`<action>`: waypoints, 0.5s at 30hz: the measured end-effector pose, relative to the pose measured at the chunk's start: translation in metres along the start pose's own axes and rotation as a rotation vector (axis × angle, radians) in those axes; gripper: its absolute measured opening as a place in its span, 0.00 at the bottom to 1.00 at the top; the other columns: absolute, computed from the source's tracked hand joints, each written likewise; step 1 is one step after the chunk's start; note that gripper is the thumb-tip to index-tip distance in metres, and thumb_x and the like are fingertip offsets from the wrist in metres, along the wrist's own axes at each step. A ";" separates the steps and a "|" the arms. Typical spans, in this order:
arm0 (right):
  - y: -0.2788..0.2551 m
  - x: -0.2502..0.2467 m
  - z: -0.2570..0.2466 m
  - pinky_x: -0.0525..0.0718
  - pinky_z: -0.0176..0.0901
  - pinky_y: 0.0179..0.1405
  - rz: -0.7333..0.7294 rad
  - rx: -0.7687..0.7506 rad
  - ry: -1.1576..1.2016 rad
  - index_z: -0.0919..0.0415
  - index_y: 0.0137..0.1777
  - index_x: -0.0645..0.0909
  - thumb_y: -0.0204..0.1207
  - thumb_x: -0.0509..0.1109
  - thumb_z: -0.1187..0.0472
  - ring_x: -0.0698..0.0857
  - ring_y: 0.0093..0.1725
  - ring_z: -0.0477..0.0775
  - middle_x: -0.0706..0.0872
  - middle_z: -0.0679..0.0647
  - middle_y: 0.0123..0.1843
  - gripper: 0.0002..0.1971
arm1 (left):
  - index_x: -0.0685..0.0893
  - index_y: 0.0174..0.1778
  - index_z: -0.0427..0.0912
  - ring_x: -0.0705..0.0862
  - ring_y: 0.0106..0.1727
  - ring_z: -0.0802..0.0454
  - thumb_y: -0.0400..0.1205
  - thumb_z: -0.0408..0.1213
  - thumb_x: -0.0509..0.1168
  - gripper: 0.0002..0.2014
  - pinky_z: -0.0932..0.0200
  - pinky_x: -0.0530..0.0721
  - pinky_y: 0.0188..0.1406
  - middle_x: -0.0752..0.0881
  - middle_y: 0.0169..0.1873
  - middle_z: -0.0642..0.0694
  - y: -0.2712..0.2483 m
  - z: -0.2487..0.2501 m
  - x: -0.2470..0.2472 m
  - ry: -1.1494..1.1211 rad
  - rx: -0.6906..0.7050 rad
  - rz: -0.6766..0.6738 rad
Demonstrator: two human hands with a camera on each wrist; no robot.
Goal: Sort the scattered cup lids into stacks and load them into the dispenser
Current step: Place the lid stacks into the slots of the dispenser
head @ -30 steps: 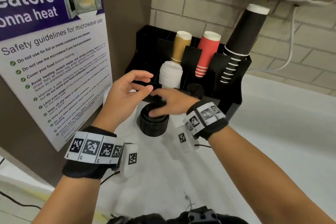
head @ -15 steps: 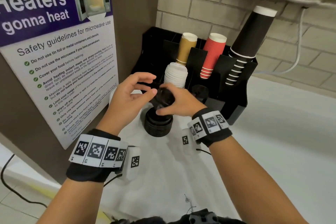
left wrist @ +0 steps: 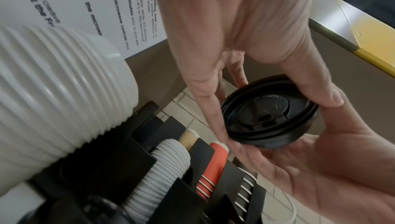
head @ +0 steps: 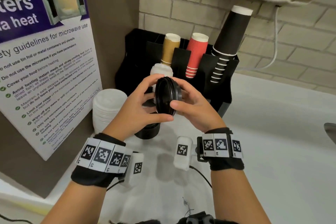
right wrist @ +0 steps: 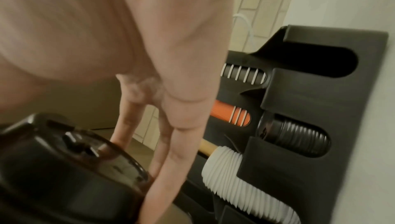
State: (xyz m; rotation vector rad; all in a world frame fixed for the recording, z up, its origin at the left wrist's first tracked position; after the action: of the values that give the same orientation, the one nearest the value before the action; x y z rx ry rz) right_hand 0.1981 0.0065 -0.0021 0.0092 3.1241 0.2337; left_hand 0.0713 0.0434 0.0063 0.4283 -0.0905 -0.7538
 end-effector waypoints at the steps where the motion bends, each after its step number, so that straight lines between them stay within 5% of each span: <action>1: -0.001 -0.001 -0.001 0.82 0.64 0.63 0.010 -0.002 0.003 0.54 0.75 0.72 0.71 0.72 0.66 0.81 0.65 0.70 0.80 0.71 0.66 0.31 | 0.73 0.68 0.71 0.80 0.68 0.56 0.60 0.45 0.83 0.42 0.59 0.86 0.53 0.76 0.66 0.69 0.001 0.000 0.001 -0.003 -0.003 0.003; 10: -0.004 -0.006 -0.008 0.82 0.67 0.62 0.036 -0.040 -0.031 0.53 0.73 0.73 0.66 0.79 0.65 0.84 0.61 0.70 0.84 0.65 0.61 0.34 | 0.71 0.72 0.65 0.80 0.68 0.60 0.61 0.37 0.83 0.45 0.61 0.86 0.54 0.77 0.64 0.73 0.005 0.001 0.008 -0.007 -0.006 0.007; 15: -0.001 -0.002 -0.010 0.83 0.66 0.61 0.044 -0.069 -0.065 0.49 0.69 0.76 0.65 0.80 0.61 0.86 0.59 0.66 0.85 0.66 0.59 0.31 | 0.70 0.72 0.70 0.77 0.72 0.60 0.60 0.45 0.83 0.45 0.55 0.83 0.64 0.75 0.68 0.72 0.006 -0.003 0.005 0.041 -0.020 0.005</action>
State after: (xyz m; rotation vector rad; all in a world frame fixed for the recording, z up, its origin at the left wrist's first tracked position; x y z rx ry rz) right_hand 0.2002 0.0044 0.0078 0.0840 3.0513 0.3345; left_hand 0.0795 0.0453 0.0061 0.4243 -0.0452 -0.7399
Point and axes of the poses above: each hand's wrist, its own y-axis towards the middle knuckle, its own x-axis out of the palm, z = x × y, the point moved 8 cm from there along y, towards the middle knuckle
